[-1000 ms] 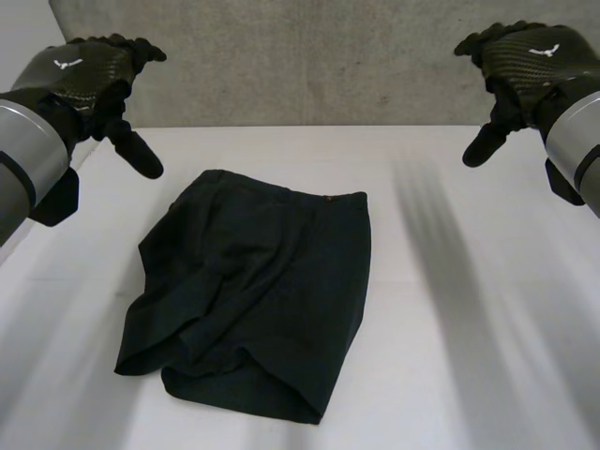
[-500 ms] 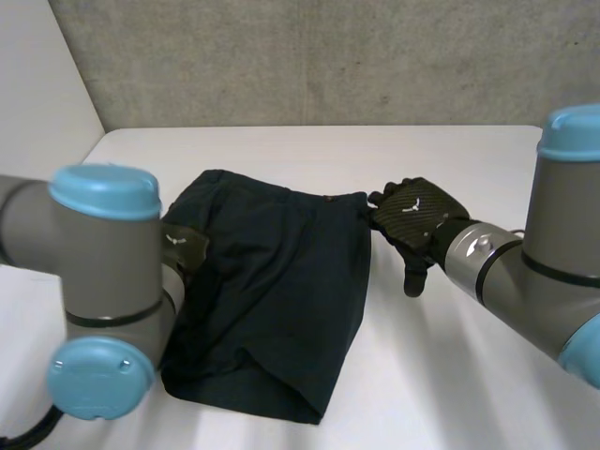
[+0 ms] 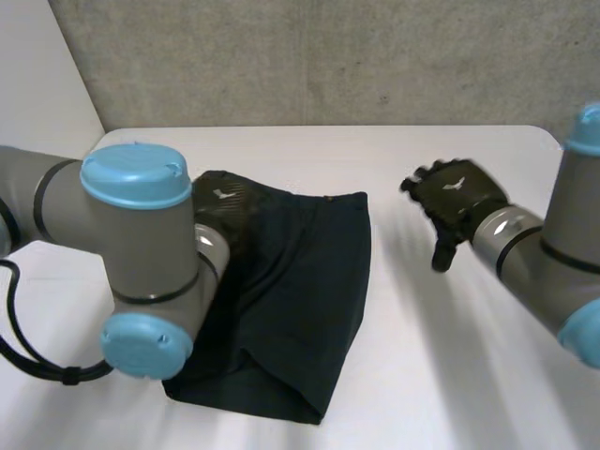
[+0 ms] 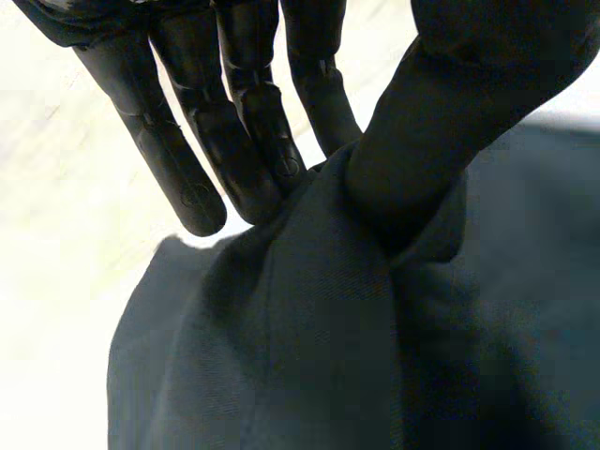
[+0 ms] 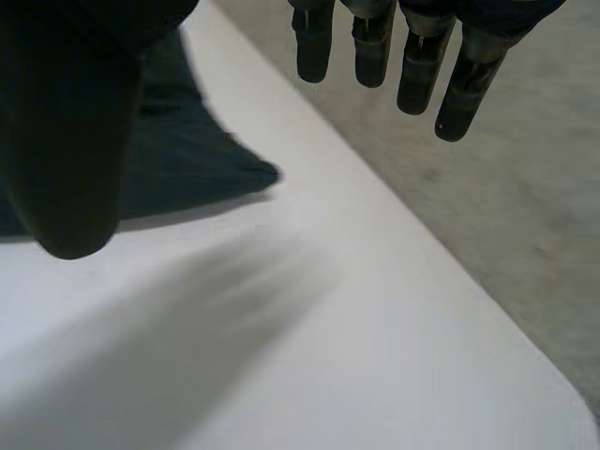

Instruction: Fold the shorts.

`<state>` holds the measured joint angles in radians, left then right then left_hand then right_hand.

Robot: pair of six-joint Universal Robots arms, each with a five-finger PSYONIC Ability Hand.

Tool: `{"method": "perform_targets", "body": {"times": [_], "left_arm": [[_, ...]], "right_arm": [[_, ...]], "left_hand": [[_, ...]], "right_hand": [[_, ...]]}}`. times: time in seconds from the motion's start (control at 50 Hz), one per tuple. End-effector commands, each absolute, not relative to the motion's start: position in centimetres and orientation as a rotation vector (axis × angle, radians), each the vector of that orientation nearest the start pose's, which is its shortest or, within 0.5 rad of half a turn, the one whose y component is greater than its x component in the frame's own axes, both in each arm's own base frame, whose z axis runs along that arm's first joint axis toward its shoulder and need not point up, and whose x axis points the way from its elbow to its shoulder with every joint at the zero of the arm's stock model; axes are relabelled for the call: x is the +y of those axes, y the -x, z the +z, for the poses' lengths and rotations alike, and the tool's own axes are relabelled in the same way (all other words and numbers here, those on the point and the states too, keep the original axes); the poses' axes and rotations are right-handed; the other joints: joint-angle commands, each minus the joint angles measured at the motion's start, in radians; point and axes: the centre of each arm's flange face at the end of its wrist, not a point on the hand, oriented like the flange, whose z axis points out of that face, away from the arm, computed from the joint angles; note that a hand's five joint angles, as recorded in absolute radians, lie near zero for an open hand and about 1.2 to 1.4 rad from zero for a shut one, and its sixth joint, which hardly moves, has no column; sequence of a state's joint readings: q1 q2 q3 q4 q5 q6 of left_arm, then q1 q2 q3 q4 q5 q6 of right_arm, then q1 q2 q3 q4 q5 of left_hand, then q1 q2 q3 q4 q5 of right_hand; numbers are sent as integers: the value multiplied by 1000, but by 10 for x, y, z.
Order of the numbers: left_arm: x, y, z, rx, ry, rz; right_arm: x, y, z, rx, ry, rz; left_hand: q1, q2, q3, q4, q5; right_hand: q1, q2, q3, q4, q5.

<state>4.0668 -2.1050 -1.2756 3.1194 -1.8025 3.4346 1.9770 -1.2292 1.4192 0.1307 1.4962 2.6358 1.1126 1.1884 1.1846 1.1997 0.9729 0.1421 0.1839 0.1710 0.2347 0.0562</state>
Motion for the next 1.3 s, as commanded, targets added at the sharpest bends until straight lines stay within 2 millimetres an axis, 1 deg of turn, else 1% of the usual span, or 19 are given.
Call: {"method": "perform_targets", "body": {"times": [0.02, 0.04, 0.12, 0.16, 0.22, 0.26, 0.3, 0.32, 0.38, 0.44, 0.5, 0.58, 0.66, 0.76, 0.86, 1.02, 1.2, 1.28, 1.3], "left_arm": [[-143, 345, 234, 2344, -1495, -2088], [-125, 343, 235, 2347, -1595, -2090], [-85, 337, 227, 2362, -1822, -2038], [-73, 335, 222, 2368, -1883, -2010], [-59, 332, 213, 2382, -1950, -1954], [-56, 330, 214, 2377, -1961, -1953], [-55, 328, 219, 2365, -1948, -1981], [-57, 326, 228, 2345, -1923, -2031], [-64, 321, 240, 2321, -1846, -2105], [-89, 309, 255, 2311, -1652, -2174], [-111, 294, 270, 2296, -1443, -2226], [-123, 281, 277, 2306, -1258, -2235], [-126, 272, 266, 2393, -1100, -2160], [-126, 263, 244, 2515, -943, -1984], [-120, 264, 220, 2623, -940, -1805], [-125, 263, 187, 2690, -890, -1621], [-137, 266, 166, 2666, -813, -1604], [-142, 270, 158, 2658, -809, -1615], [-144, 271, 156, 2658, -812, -1615]], "right_arm": [[-292, -243, 260, 2289, 945, -1969], [-292, -242, 262, 2286, 940, -1975], [-292, -243, 265, 2272, 941, -1984], [-292, -244, 266, 2269, 942, -1985], [-291, -244, 265, 2266, 948, -1982], [-290, -245, 265, 2265, 951, -1979], [-288, -246, 265, 2260, 961, -1972], [-288, -247, 265, 2261, 965, -1968], [-287, -249, 266, 2230, 991, -1961], [-286, -254, 269, 2169, 1045, -1963], [-286, -261, 276, 2062, 1159, -1984], [-284, -268, 276, 1957, 1320, -1999], [-282, -271, 263, 1920, 1460, -1968], [-286, -270, 227, 1962, 1603, -1866], [-291, -275, 192, 1925, 1647, -1781], [-297, -285, 163, 1828, 1644, -1746], [-302, -293, 130, 1805, 1654, -1727], [-308, -295, 118, 1800, 1655, -1742], [-310, -297, 116, 1791, 1654, -1752]], "left_hand": [[284, 208, 212, 197, 249], [284, 208, 212, 197, 249], [284, 208, 212, 197, 249], [284, 208, 212, 197, 249], [53, -23, -19, -34, 18], [-375, -450, -447, -462, -409], [-643, -718, -714, -730, -677], [-719, -795, -791, -806, -754], [-764, -840, -836, -851, -799], [-858, -934, -930, -945, -893], [-858, -934, -930, -945, -893], [-858, -934, -930, -945, -893], [-855, -931, -927, -942, -890], [-852, -928, -924, -939, -887], [-852, -928, -924, -939, -887], [-849, -925, -921, -936, -884], [-826, -902, -898, -913, -861], [-761, -837, -833, -848, -796], [-738, -814, -810, -825, -773]], "right_hand": [[32, -9, 4, -60, -56], [32, -9, 4, -60, -56], [32, -9, 4, -60, -56], [32, -9, 4, -60, -56], [32, -9, 4, -60, -56], [32, -9, 4, -60, -56], [32, -9, 4, -60, -56], [32, -9, 4, -60, -56], [32, -9, 4, -60, -56], [32, -9, 4, -60, -56], [32, -9, 4, -60, -56], [32, -9, 4, -60, -56], [32, -9, 4, -60, -56], [32, -9, 4, -60, -56], [32, -9, 4, -60, -56], [51, 10, 23, -41, -37], [110, 68, 81, 18, 22], [256, 215, 228, 164, 168], [411, 369, 382, 318, 322]]}}
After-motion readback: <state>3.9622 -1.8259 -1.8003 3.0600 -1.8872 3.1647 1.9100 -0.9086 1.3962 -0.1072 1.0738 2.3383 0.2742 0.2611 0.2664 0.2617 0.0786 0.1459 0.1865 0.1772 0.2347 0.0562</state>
